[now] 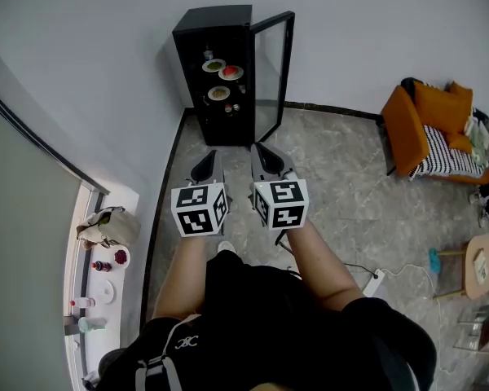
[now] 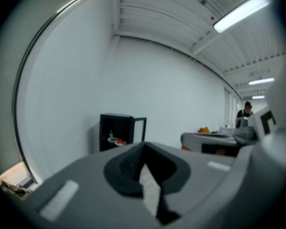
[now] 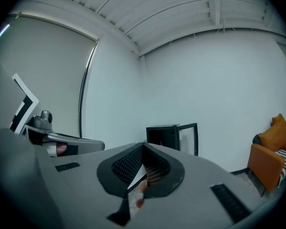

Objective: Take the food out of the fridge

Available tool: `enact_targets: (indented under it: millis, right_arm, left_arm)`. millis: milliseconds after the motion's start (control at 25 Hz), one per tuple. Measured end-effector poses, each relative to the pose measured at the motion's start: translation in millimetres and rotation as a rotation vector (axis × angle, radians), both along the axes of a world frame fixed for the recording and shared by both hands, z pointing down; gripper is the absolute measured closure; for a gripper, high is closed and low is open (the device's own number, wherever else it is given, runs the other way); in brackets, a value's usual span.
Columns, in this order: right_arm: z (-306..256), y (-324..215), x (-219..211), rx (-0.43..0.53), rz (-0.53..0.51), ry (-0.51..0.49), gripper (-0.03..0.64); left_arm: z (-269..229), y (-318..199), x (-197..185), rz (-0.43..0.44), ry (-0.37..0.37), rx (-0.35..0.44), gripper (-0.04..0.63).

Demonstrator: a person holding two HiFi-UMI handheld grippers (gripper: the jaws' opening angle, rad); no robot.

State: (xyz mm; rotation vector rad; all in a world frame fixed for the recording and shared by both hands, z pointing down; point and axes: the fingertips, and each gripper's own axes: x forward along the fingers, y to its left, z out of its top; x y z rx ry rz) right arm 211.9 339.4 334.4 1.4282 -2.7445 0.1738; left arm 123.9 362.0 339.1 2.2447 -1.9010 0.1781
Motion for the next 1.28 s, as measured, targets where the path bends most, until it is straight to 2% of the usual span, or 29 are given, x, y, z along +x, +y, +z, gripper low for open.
enact_targets:
  millis: [360,600,1000,1280]
  right_arm:
    - [15,-37,-15,0.007,-0.011,0.026,0.626]
    - [22,-84,-37,0.011,-0.006,0.019,0.627]
    - [40,-203,-98,0.0,0.02,0.062,0.627]
    - [34,-291,-139,-0.011,0.054,0.097,0.627]
  left_arm:
    - [14,-36,-15,0.004,-0.007,-0.004,0.597]
    - [20,-82,-38,0.017,0.0,0.013,0.597]
    - [35,-211,-96,0.049,0.044,-0.005,0.597]
    - [38,-305,-137,0.088,0.068,-0.048,0.597]
